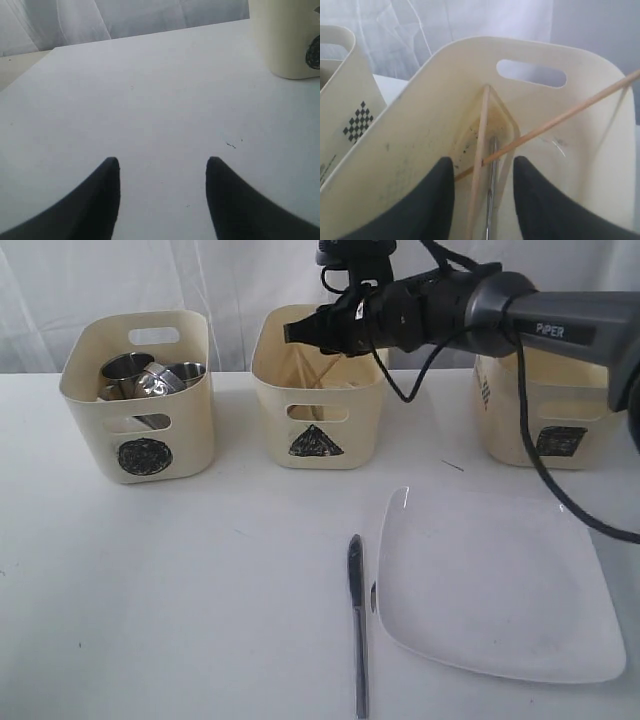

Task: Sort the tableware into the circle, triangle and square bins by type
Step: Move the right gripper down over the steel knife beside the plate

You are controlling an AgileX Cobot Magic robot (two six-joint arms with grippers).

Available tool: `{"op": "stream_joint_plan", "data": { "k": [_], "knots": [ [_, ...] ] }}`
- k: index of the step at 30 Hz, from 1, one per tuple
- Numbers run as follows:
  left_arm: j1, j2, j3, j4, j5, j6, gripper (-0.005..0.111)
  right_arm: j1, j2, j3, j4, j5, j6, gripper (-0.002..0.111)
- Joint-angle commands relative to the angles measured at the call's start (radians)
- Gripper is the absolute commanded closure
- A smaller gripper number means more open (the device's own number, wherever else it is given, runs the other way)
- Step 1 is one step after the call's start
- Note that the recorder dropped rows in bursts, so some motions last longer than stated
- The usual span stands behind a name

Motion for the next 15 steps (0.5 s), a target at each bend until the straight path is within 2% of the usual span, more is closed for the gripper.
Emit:
{"op": "stream_joint_plan", "data": {
  "k": [1,6,11,15],
  "knots": [
    [0.002,-0.005,0.004,-0.010,-0.004,0.000,0.050,0.008,-0.126,0.125,0.005,0.068,0.020,0.071],
    [0.002,-0.005,0.004,-0.010,-0.004,0.000,0.050,0.027,-0.339,0.381,0.028,0.135,0.063,0.071],
    [0.002,-0.005,0.004,-0.010,-0.004,0.000,0.050,0.109,-0.509,0.583,0.092,0.370,0.063,0.071],
    [0.002,-0.005,0.004,-0.010,-0.004,0.000,0.050,0.150,-0.575,0.713,0.160,0.380,0.125,0.071]
  ]
}}
